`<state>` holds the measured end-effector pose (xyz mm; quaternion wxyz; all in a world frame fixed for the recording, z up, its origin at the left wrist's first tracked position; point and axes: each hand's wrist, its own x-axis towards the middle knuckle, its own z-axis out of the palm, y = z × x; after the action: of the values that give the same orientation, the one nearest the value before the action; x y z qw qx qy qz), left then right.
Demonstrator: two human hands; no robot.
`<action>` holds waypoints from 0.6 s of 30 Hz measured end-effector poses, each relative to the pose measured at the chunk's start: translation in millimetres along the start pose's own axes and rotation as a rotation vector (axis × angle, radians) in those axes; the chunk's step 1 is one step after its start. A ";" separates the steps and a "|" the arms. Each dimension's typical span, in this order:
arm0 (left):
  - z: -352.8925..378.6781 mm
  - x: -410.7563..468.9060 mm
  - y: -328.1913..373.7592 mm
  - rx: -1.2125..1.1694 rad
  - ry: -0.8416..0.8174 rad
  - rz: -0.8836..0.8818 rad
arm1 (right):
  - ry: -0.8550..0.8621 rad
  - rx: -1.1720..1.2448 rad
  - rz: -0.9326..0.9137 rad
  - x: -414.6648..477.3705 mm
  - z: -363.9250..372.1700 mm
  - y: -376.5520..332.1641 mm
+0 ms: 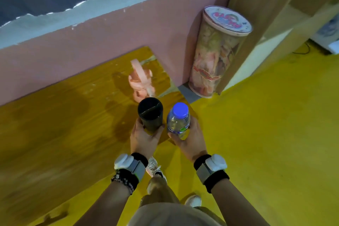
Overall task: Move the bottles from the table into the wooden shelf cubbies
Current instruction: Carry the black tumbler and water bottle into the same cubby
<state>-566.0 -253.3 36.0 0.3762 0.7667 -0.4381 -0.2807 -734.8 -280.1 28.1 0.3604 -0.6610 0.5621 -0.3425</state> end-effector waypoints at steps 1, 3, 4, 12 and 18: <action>8.1 -12.1 10.3 0.005 -0.017 0.021 | 0.014 0.012 -0.001 -10.6 -14.7 5.4; 18.0 -25.4 23.7 -0.007 -0.048 0.043 | 0.043 0.046 0.002 -24.1 -31.3 13.8; 25.2 -35.5 33.5 -0.011 -0.069 0.058 | 0.063 0.055 -0.001 -34.1 -44.9 17.4; 70.3 -93.1 110.3 -0.077 -0.196 0.185 | 0.279 -0.037 -0.011 -75.0 -144.0 40.4; 106.9 -103.6 176.6 -0.088 -0.259 0.308 | 0.437 -0.045 0.017 -70.0 -214.4 49.0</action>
<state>-776.1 -256.1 131.9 0.3883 0.6309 -0.5821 -0.3352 -952.4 -235.7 91.0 0.2181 -0.5741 0.6399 -0.4618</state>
